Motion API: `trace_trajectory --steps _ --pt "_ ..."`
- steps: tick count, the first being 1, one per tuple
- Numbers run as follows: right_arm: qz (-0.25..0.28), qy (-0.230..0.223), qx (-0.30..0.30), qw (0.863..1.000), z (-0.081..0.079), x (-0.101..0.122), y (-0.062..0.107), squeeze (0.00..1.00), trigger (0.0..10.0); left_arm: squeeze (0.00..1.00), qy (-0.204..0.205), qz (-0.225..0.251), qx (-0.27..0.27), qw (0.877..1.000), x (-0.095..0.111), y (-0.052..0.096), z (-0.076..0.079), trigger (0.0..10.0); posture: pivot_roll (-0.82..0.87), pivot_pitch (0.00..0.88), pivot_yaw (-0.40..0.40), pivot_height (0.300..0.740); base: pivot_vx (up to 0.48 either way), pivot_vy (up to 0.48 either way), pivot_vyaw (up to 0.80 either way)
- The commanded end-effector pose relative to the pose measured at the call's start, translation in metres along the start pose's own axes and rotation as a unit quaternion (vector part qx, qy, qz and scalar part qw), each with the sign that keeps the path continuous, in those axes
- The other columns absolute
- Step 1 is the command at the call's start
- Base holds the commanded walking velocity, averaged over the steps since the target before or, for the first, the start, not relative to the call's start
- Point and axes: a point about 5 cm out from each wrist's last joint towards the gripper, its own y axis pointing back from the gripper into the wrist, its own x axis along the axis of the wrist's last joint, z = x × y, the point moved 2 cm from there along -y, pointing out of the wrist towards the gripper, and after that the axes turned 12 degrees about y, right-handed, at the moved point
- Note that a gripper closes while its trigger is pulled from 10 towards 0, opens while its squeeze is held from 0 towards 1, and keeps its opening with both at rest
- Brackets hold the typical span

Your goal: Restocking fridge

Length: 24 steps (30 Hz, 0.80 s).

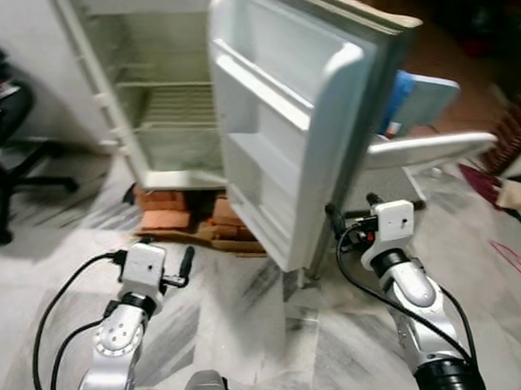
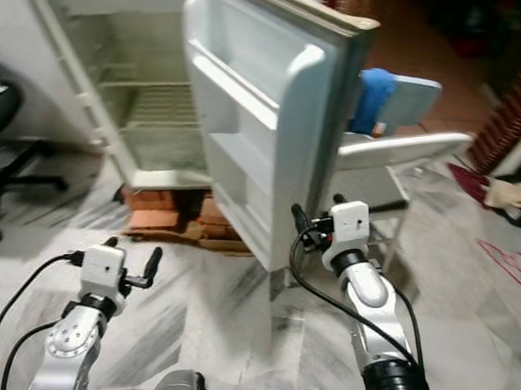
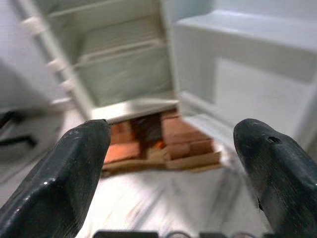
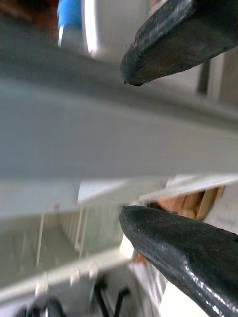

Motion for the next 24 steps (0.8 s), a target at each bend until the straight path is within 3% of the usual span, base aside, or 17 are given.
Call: trace_trajectory --steps 1,6,19,24 --pt "0.008 0.006 -0.017 1.000 0.007 0.004 -0.001 0.00 10.0 0.00 -0.003 0.015 -0.009 1.000 0.009 -0.003 0.004 10.0 0.05 0.038 -0.020 0.740 0.386 0.000 0.71" --pt "0.013 -0.001 -0.033 0.999 0.009 0.007 -0.004 0.00 10.0 0.00 -0.001 0.012 -0.007 1.000 0.007 -0.003 0.007 10.0 0.05 0.041 -0.019 0.740 0.353 0.000 0.30" --pt "-0.005 0.006 -0.056 0.998 0.019 -0.001 0.004 0.00 10.0 0.00 -0.001 0.008 0.001 1.000 0.006 -0.003 0.003 10.0 0.05 0.041 -0.018 0.740 0.000 0.000 0.00" --pt "0.001 0.006 -0.065 0.998 0.023 0.003 -0.002 0.00 10.0 0.00 -0.004 0.005 0.006 1.000 0.005 -0.001 0.001 10.0 0.05 0.043 -0.017 0.740 0.000 0.000 0.00"
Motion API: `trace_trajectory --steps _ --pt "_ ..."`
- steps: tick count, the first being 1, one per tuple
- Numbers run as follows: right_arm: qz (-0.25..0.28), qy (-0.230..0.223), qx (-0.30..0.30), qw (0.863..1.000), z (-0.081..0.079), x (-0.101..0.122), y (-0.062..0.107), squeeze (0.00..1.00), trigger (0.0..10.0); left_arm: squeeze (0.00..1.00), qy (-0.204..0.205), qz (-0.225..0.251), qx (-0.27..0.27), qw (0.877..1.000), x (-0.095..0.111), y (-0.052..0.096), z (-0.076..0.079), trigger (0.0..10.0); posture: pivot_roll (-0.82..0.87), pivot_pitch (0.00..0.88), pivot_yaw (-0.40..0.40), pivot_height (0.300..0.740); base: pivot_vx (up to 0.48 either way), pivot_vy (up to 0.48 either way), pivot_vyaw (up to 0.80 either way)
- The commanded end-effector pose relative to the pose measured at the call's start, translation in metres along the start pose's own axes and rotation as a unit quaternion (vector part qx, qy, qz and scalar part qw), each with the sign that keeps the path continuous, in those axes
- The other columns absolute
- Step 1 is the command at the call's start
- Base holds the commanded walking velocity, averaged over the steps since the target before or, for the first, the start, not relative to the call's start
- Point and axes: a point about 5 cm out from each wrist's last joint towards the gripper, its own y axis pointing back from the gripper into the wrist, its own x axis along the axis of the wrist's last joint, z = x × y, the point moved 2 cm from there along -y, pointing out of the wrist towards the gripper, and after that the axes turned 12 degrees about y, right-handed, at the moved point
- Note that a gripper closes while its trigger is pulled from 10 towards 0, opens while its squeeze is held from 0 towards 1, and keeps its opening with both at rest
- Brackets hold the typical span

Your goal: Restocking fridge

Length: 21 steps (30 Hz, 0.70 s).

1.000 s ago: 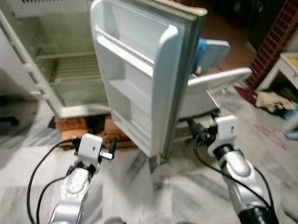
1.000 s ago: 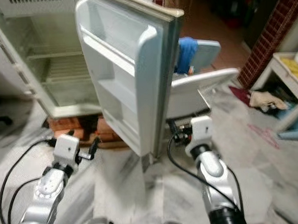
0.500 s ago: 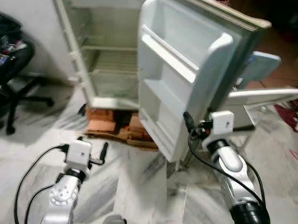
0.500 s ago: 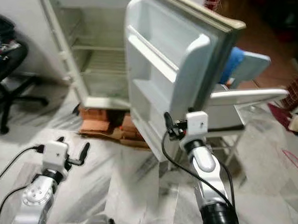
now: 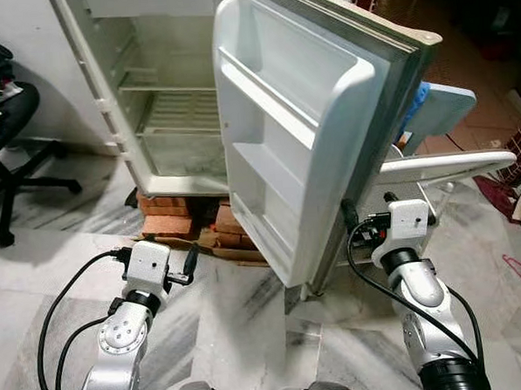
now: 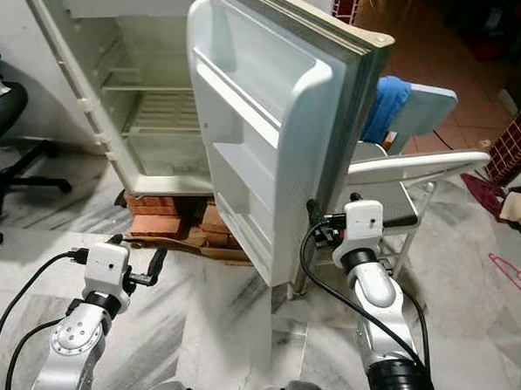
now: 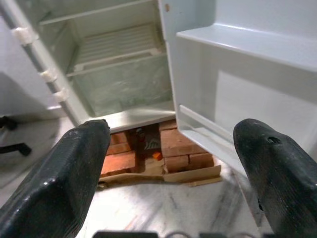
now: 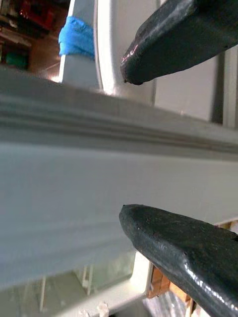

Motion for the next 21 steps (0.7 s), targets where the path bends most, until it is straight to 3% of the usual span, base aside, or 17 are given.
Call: trace_trajectory --steps 1,12,14,18,20,21 --pt "0.013 0.001 -0.015 1.000 0.007 0.007 -0.007 0.00 10.0 0.00 -0.008 -0.005 0.008 1.000 -0.001 0.003 -0.005 10.0 0.05 0.046 -0.015 0.740 0.000 0.000 0.00" --pt "0.054 -0.010 -0.073 0.996 0.039 0.045 -0.047 0.00 10.0 0.00 0.030 -0.041 0.064 0.997 -0.018 0.020 -0.026 10.0 0.07 0.052 -0.014 0.740 0.000 0.000 0.00" --pt "0.063 -0.037 -0.071 0.995 0.042 0.055 -0.057 0.00 10.0 0.00 0.034 -0.049 0.065 0.996 -0.022 0.024 -0.026 10.0 0.07 0.052 -0.015 0.740 0.000 0.000 0.00" --pt "0.080 -0.068 -0.034 0.994 0.029 0.064 -0.064 0.00 10.0 0.00 0.032 -0.055 0.061 0.996 -0.025 0.024 -0.024 10.0 0.08 0.051 -0.015 0.740 0.000 0.000 0.00" --pt "0.113 -0.117 0.046 0.986 0.006 0.080 -0.064 0.00 10.0 0.00 0.024 -0.053 0.053 0.997 -0.024 0.023 -0.021 10.0 0.08 0.050 -0.015 0.740 0.000 0.000 0.00" --pt "0.113 -0.117 0.046 0.986 0.006 0.080 -0.064 0.00 10.0 0.00 0.024 -0.053 0.053 0.997 -0.024 0.023 -0.021 10.0 0.08 0.050 -0.015 0.740 0.000 0.000 0.00"
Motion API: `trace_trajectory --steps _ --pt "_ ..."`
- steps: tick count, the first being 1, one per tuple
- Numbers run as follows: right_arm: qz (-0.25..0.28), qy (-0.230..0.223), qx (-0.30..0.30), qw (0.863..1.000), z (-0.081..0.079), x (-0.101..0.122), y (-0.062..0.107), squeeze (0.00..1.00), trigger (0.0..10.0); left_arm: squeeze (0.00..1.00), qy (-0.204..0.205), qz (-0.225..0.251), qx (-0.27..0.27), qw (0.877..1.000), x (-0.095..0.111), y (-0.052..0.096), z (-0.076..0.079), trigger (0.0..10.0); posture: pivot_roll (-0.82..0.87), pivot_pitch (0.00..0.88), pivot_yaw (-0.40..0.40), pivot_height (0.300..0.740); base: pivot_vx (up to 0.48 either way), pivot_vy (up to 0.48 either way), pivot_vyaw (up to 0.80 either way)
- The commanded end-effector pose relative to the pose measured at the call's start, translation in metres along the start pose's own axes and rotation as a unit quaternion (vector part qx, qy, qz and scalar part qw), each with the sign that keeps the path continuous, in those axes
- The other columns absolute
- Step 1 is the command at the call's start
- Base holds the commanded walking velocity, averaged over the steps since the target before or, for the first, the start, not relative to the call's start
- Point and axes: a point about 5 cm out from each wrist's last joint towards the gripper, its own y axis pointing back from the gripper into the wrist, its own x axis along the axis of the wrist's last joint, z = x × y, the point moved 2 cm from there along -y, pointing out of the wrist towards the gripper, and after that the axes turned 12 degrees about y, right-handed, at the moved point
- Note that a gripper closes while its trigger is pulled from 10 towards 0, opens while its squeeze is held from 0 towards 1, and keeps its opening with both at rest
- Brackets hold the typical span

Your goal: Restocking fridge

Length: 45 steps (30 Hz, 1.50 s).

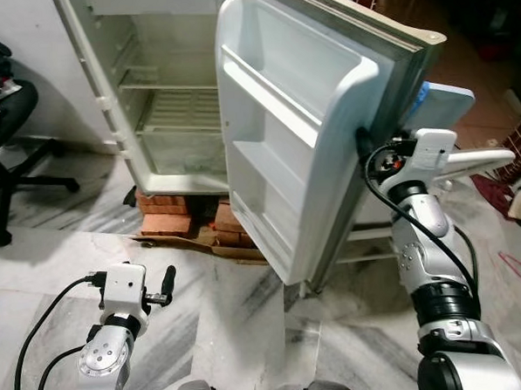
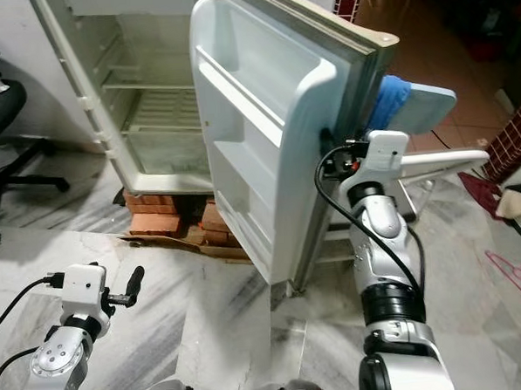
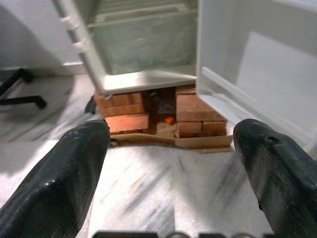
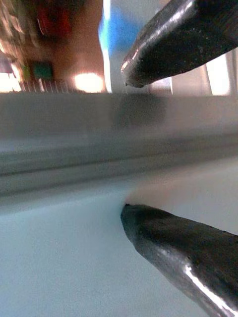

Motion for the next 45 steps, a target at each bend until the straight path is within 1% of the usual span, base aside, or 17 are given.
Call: trace_trajectory --steps 1,3,4,8,10,14,17,18,21,23,27,30,31,33,39,43,45 --pt "0.038 -0.082 0.125 0.988 -0.039 0.021 0.000 0.00 10.0 0.00 -0.007 0.002 -0.007 1.000 0.003 0.000 0.002 10.0 0.08 0.051 -0.013 0.740 0.000 0.000 0.00" --pt "0.057 -0.150 0.217 0.963 -0.064 0.036 0.013 0.00 10.0 0.00 -0.005 0.001 -0.007 1.000 0.002 0.001 0.001 10.0 0.08 0.052 -0.013 0.740 0.000 0.000 0.00" --pt "0.057 -0.150 0.217 0.963 -0.064 0.036 0.013 0.00 10.0 0.00 -0.005 0.001 -0.007 1.000 0.002 0.001 0.001 10.0 0.08 0.052 -0.013 0.740 0.000 0.000 0.00" --pt "0.050 -0.196 0.333 0.921 -0.090 0.046 0.041 0.00 10.0 0.00 -0.003 -0.003 -0.006 1.000 0.001 0.002 0.001 10.0 0.07 0.054 -0.012 0.740 0.000 0.000 0.00" --pt "0.018 -0.154 0.313 0.937 -0.085 0.023 0.045 0.00 10.0 0.00 -0.002 -0.004 -0.007 1.000 0.001 0.001 0.002 10.0 0.06 0.055 -0.012 0.740 0.000 0.000 0.00" --pt "-0.072 -0.031 0.216 0.973 -0.054 -0.036 0.058 0.00 10.0 0.00 0.004 -0.002 -0.011 1.000 0.001 -0.001 0.005 10.0 0.06 0.052 -0.012 0.740 0.000 0.000 0.00" --pt "-0.110 -0.024 0.137 0.984 -0.039 -0.056 0.075 0.00 10.0 0.00 0.020 0.004 0.003 1.000 0.005 -0.003 0.002 10.0 0.06 0.047 -0.016 0.740 0.000 0.000 0.00" --pt "-0.110 -0.024 0.137 0.984 -0.039 -0.056 0.075 0.00 10.0 0.00 0.020 0.004 0.003 1.000 0.005 -0.003 0.002 10.0 0.06 0.047 -0.016 0.740 0.000 0.000 0.00" --pt "-0.125 0.059 0.067 0.988 -0.033 -0.065 0.086 0.00 10.0 0.00 0.025 0.019 -0.004 0.999 0.011 -0.006 0.005 10.0 0.05 0.037 -0.032 0.740 0.000 0.000 0.00" --pt "-0.122 0.071 0.058 0.988 -0.033 -0.065 0.086 0.00 10.0 0.00 0.022 0.020 -0.009 1.000 0.012 -0.007 0.006 10.0 0.05 0.037 -0.032 0.740 0.000 0.000 0.00" --pt "-0.083 0.151 0.050 0.984 -0.037 -0.057 0.080 0.00 10.0 0.00 0.017 0.033 -0.028 0.999 0.020 -0.014 0.017 10.0 0.05 0.032 -0.032 0.740 0.000 0.425 0.00" --pt "-0.102 0.120 0.025 0.987 -0.027 -0.063 0.083 0.00 10.0 0.00 0.018 0.044 -0.034 0.998 0.028 -0.019 0.021 10.0 0.05 0.026 -0.031 0.740 0.000 0.480 0.00" --pt "-0.113 0.069 0.007 0.991 -0.022 -0.068 0.086 0.00 10.0 0.00 0.020 0.049 -0.034 0.998 0.030 -0.021 0.022 10.0 0.05 0.022 -0.030 0.740 0.000 0.480 0.00" --pt "-0.132 0.049 -0.014 0.990 -0.015 -0.078 0.088 0.00 10.0 0.00 0.026 0.050 -0.043 0.998 0.031 -0.023 0.024 10.0 0.06 0.008 -0.028 0.740 0.000 0.480 0.00" --pt "-0.141 0.081 -0.030 0.986 -0.014 -0.081 0.079 0.00 10.0 0.00 0.024 0.052 -0.052 0.997 0.035 -0.030 0.027 10.0 0.05 0.000 -0.019 0.740 0.000 0.480 0.00" --pt "-0.139 0.048 -0.039 0.988 -0.014 -0.085 0.080 0.00 10.0 0.00 0.020 0.058 -0.047 0.997 0.036 -0.032 0.026 10.0 0.05 0.000 -0.012 0.740 0.000 0.480 0.00" --pt "-0.134 0.063 -0.050 0.988 -0.011 -0.083 0.081 0.00 10.0 0.00 0.019 0.058 -0.046 0.997 0.036 -0.032 0.025 10.0 0.05 0.000 -0.010 0.740 0.000 0.480 0.00"
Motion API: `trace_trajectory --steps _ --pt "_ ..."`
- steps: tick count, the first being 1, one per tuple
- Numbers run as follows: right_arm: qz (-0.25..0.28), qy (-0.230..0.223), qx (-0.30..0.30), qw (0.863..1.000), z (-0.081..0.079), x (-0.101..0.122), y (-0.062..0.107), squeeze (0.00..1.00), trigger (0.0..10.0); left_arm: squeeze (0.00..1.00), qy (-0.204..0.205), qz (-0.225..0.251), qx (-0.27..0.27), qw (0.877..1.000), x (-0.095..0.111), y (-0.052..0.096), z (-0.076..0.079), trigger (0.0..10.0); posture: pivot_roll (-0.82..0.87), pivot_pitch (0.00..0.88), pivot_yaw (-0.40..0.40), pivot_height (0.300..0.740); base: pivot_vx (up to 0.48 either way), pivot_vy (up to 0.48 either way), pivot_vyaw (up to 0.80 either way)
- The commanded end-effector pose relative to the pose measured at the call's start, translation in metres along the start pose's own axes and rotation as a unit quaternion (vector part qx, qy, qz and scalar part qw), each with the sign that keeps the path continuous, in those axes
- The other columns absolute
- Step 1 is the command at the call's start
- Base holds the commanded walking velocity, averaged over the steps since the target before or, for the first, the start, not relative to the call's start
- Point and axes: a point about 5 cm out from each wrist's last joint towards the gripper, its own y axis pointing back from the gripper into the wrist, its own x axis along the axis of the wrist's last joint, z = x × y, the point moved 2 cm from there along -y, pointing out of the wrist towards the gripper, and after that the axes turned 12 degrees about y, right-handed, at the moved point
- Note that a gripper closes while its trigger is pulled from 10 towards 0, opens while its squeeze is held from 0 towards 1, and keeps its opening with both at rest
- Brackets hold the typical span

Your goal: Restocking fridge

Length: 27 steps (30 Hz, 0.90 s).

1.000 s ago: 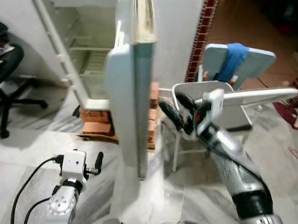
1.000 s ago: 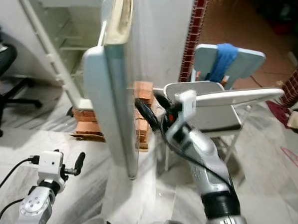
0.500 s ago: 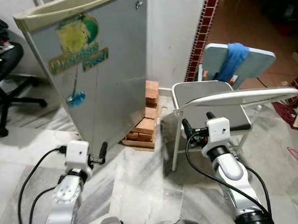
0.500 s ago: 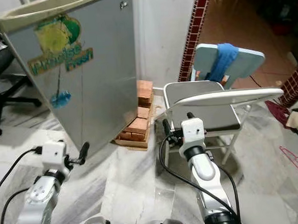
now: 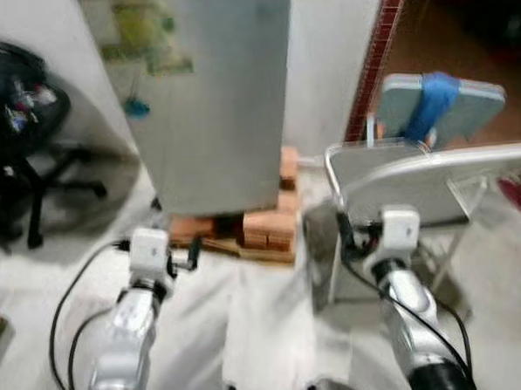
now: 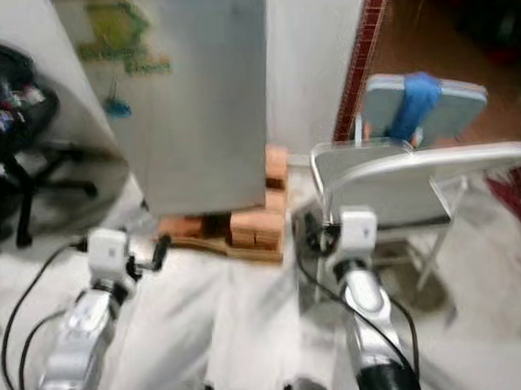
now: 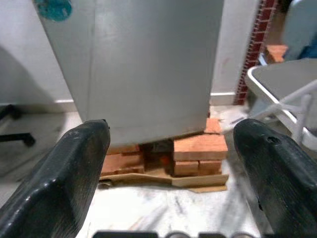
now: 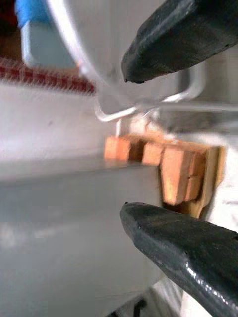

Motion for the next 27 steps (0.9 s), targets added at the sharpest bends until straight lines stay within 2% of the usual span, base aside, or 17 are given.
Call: trace_trajectory --steps 1,3,6,9,12,15,18,20,27 --pt "0.014 0.001 -0.012 1.000 0.001 0.005 -0.002 0.00 10.0 0.00 -0.011 0.001 0.012 1.000 0.003 0.002 -0.011 10.0 0.05 0.000 -0.010 0.740 0.000 0.480 0.00" --pt "0.019 -0.014 -0.012 1.000 0.002 0.009 0.000 0.00 10.0 0.00 -0.012 0.001 0.016 1.000 0.001 0.003 -0.013 10.0 0.04 0.003 -0.007 0.740 0.000 0.480 0.00" --pt "0.029 -0.009 -0.023 0.999 0.005 0.013 0.003 0.00 10.0 0.00 -0.013 0.002 0.020 1.000 0.002 0.004 -0.014 10.0 0.04 0.003 -0.007 0.740 0.000 0.480 0.00" --pt "0.032 -0.024 -0.027 0.999 0.005 0.014 0.006 0.00 10.0 0.00 -0.039 0.023 0.033 0.998 0.007 0.003 -0.018 10.0 0.03 0.005 0.003 0.740 0.000 0.480 0.00" --pt "0.026 -0.013 -0.029 0.999 0.007 0.011 0.009 0.00 10.0 0.00 -0.032 0.031 0.036 0.998 0.013 -0.003 -0.018 10.0 0.03 0.004 0.002 0.740 0.000 0.480 0.00" --pt "0.019 -0.025 -0.046 0.998 0.012 0.010 0.010 0.00 10.0 0.00 -0.029 0.031 0.036 0.998 0.015 -0.005 -0.018 10.0 0.03 0.004 0.005 0.740 0.000 0.480 -0.73" --pt "0.028 -0.003 -0.050 0.998 0.017 0.013 0.010 0.00 10.0 0.00 -0.026 0.029 0.034 0.999 0.015 -0.005 -0.018 10.0 0.02 0.006 0.010 0.740 0.000 0.480 -0.80" --pt "0.026 -0.006 -0.059 0.998 0.021 0.013 0.011 0.00 10.0 0.00 -0.027 0.031 0.034 0.999 0.015 -0.005 -0.017 10.0 0.01 0.006 0.012 0.740 0.000 0.480 -0.80" --pt "0.022 -0.006 -0.059 0.998 0.021 0.014 0.008 0.00 10.0 0.00 -0.037 0.035 0.019 0.999 0.014 -0.009 -0.010 10.0 0.02 0.000 0.005 0.740 0.000 0.480 -0.80"
